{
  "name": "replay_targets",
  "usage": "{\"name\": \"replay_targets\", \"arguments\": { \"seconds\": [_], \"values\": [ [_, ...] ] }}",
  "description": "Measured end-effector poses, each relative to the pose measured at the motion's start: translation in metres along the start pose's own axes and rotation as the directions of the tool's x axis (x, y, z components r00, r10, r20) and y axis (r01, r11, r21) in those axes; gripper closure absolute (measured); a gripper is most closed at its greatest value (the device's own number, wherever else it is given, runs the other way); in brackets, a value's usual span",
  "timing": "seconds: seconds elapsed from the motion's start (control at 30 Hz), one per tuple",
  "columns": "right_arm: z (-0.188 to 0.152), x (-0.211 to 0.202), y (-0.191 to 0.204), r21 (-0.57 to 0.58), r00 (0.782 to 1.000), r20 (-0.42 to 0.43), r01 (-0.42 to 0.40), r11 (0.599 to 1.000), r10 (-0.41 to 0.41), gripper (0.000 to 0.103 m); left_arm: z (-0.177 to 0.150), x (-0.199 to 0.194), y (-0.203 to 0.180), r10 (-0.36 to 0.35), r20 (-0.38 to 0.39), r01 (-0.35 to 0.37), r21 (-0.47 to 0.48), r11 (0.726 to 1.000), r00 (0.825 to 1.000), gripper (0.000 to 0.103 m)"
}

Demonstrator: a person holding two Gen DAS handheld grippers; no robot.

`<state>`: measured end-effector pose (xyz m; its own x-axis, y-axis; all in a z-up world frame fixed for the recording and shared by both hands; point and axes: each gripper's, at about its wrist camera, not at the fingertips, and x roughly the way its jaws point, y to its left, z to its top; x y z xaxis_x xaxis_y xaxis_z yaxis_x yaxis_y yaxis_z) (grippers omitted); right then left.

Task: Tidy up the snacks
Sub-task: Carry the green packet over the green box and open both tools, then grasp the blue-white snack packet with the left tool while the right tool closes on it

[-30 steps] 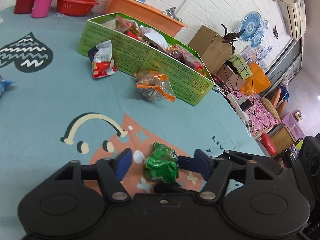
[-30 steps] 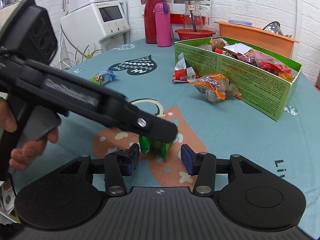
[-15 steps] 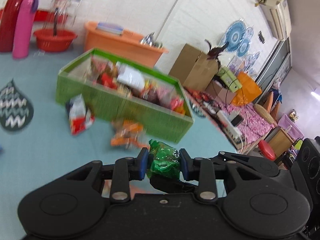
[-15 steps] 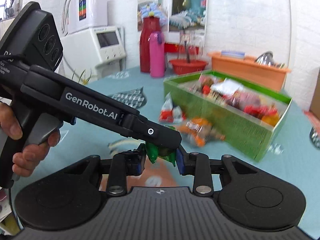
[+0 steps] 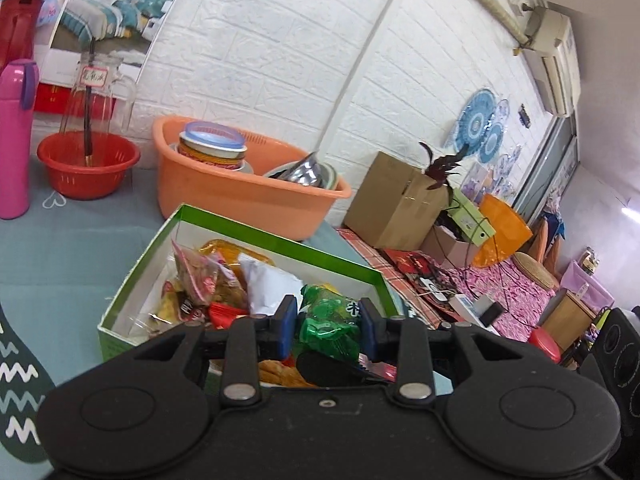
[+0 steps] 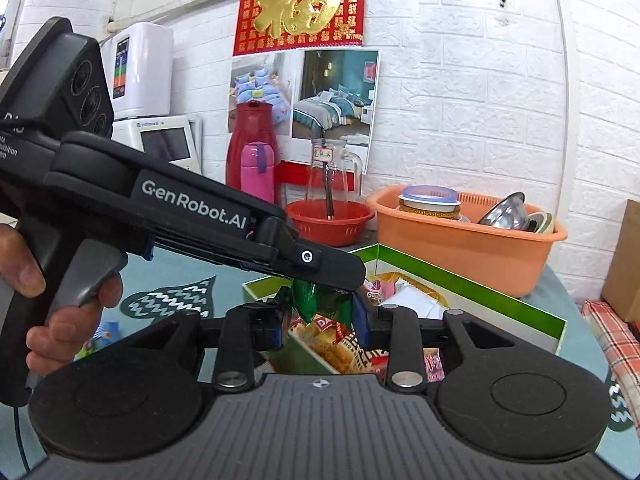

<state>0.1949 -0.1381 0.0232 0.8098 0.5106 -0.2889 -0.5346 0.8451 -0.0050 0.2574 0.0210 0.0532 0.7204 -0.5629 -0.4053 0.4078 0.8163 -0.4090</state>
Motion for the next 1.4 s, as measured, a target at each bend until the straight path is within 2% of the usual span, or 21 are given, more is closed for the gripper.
{"name": "replay_targets", "arguments": {
  "seconds": [0.1,0.13,0.17,0.2,0.23,0.3,0.33,0.47,0.6,0.7,0.8,0.9,1.03,1.13,1.27,1.33,1.37,1.4],
  "values": [
    [-0.002,0.02,-0.005,0.023,1.0,-0.017,-0.006,1.0,0.006,0.047,0.002,0.013,0.015,0.03,-0.018,-0.03,-0.005,1.0,0.999,0.046],
    [-0.004,0.026,-0.004,0.022,1.0,-0.023,-0.006,1.0,0.007,0.047,0.002,0.017,0.02,0.044,-0.026,-0.044,-0.006,0.999,0.999,0.042],
    [-0.006,0.033,-0.004,0.021,0.999,-0.031,-0.008,1.0,0.008,0.043,0.001,0.021,0.024,0.063,-0.032,-0.063,-0.01,0.998,0.997,0.029],
    [-0.009,0.039,-0.003,0.018,0.999,-0.043,-0.01,1.0,0.011,0.04,0.0,0.024,0.028,0.079,-0.043,-0.08,-0.019,0.997,0.996,0.0],
    [-0.011,0.045,-0.002,0.006,0.998,-0.057,-0.009,1.0,0.01,0.036,-0.002,0.025,0.032,0.096,-0.049,-0.097,-0.032,0.995,0.994,0.0],
    [-0.017,0.05,0.003,-0.034,0.996,-0.089,0.012,0.999,-0.015,0.005,-0.006,0.023,0.039,0.112,-0.043,-0.114,-0.051,0.992,0.993,0.0],
    [-0.019,0.047,0.004,-0.046,0.998,-0.063,0.026,0.999,-0.029,0.0,-0.008,0.02,0.04,0.109,-0.046,-0.111,-0.053,0.992,0.993,0.0],
    [-0.02,0.037,0.008,-0.081,0.998,-0.042,0.033,0.996,-0.037,0.0,-0.01,0.006,0.04,0.122,-0.036,-0.124,-0.063,0.99,0.992,0.0],
    [-0.014,0.015,0.011,-0.079,0.999,-0.023,0.026,0.997,-0.028,0.0,-0.011,-0.032,0.034,0.125,-0.008,-0.125,-0.071,0.99,0.992,0.0],
    [-0.009,-0.008,0.017,-0.059,1.0,-0.022,0.009,0.998,-0.01,0.0,-0.015,-0.069,0.036,0.195,0.025,-0.192,-0.092,0.977,0.981,0.0],
    [-0.005,-0.028,0.024,-0.017,0.999,-0.042,-0.024,1.0,0.023,0.0,-0.023,-0.104,0.048,0.285,0.034,-0.278,-0.131,0.952,0.958,0.0],
    [-0.007,-0.045,0.035,-0.007,0.997,-0.063,-0.044,0.999,0.043,0.0,-0.037,-0.125,0.064,0.406,0.006,-0.401,-0.14,0.905,0.914,0.0],
    [-0.013,-0.063,0.05,-0.032,0.996,-0.059,-0.072,0.997,0.07,0.0,-0.056,-0.136,0.095,0.499,-0.032,-0.495,-0.184,0.849,0.866,0.0],
    [-0.017,-0.071,0.057,-0.03,0.994,-0.068,-0.088,0.996,0.085,0.0,-0.066,-0.142,0.121,0.517,-0.072,-0.516,-0.267,0.814,0.853,0.0],
    [-0.022,-0.078,0.061,-0.028,0.994,-0.084,-0.075,0.997,0.073,0.0,-0.078,-0.14,0.131,0.496,-0.132,-0.513,-0.259,0.818,0.858,0.0],
    [-0.024,-0.081,0.06,-0.019,0.993,-0.091,-0.075,0.997,0.072,0.0,-0.085,-0.139,0.13,0.487,-0.154,-0.511,-0.251,0.822,0.86,0.024],
    [-0.025,-0.082,0.06,-0.013,0.993,-0.094,-0.076,0.997,0.075,0.0,-0.089,-0.137,0.13,0.474,-0.172,-0.503,-0.25,0.827,0.864,0.058],
    [-0.027,-0.083,0.061,-0.006,0.992,-0.099,-0.082,0.997,0.081,0.0,-0.093,-0.136,0.127,0.468,-0.174,-0.498,-0.244,0.832,0.867,0.08]
  ]
}}
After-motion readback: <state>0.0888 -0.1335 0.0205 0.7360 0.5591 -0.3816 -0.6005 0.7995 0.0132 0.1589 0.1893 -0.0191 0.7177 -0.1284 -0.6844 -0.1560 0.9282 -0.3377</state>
